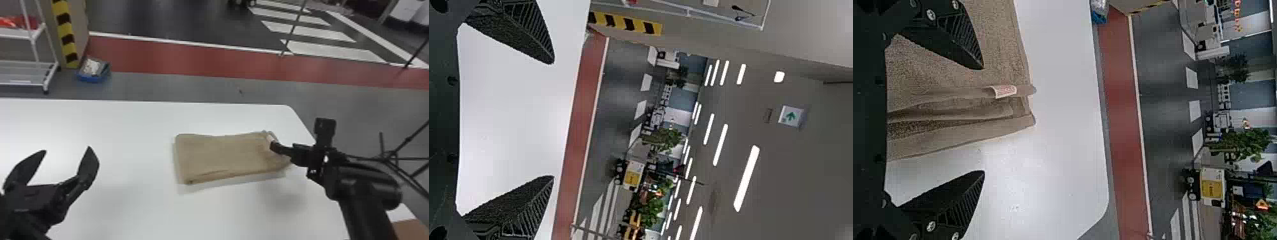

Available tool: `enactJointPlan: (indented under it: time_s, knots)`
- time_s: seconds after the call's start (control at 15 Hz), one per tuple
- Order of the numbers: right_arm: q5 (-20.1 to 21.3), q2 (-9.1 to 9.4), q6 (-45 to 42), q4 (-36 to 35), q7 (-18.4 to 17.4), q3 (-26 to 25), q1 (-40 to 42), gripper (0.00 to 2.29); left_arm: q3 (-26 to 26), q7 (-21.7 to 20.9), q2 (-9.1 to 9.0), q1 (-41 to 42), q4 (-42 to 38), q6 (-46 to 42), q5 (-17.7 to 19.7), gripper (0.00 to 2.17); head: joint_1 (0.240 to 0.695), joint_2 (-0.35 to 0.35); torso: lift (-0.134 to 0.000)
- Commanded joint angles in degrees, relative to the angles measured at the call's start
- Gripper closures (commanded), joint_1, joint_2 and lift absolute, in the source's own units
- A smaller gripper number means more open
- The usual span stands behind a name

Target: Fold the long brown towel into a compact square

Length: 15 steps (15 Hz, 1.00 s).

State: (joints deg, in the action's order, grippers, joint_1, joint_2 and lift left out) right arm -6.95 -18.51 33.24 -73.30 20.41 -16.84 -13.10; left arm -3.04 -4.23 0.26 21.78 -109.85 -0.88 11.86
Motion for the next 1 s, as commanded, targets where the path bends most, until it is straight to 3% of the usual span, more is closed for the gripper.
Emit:
enactJointPlan:
  time_s: [0.0, 0.33, 0.67, 0.73, 0.87, 0.93]
  knots:
    - [0.27, -0.03, -2.17, 2.11, 0.25, -0.30, 0.35, 0.15, -0.21, 0.36, -0.41, -0.07, 1.48, -3.20, 0.00, 0.04, 0.695, -0.286, -0.102]
    - [0.44, -0.47, -11.31, 7.03, 0.60, -0.56, 1.15, 0.25, -1.44, 0.10, -0.41, -1.57, 2.97, -3.02, 0.00, 0.05, 0.695, -0.302, -0.102]
    - [0.27, -0.21, -13.77, 7.03, 1.83, -0.74, 2.38, 0.97, -1.71, 0.01, -0.41, -1.74, 3.06, -2.67, 0.09, 0.05, 0.695, -0.313, -0.102]
    - [0.27, -0.21, -13.77, 7.12, 1.83, -0.74, 2.64, 1.02, -1.71, 0.01, -0.41, -1.83, 3.06, -2.67, 0.09, 0.05, 0.695, -0.312, -0.102]
    - [0.00, -0.21, -13.77, 7.20, 1.83, -0.91, 2.90, 1.02, -1.97, 0.01, -0.35, -2.01, 3.15, -2.32, 0.18, 0.05, 0.695, -0.313, -0.102]
    - [-0.52, -0.21, -13.94, 7.20, 1.83, -1.09, 3.17, 0.82, -2.15, 0.01, -0.26, -2.09, 3.06, -2.32, 0.18, 0.05, 0.695, -0.314, -0.102]
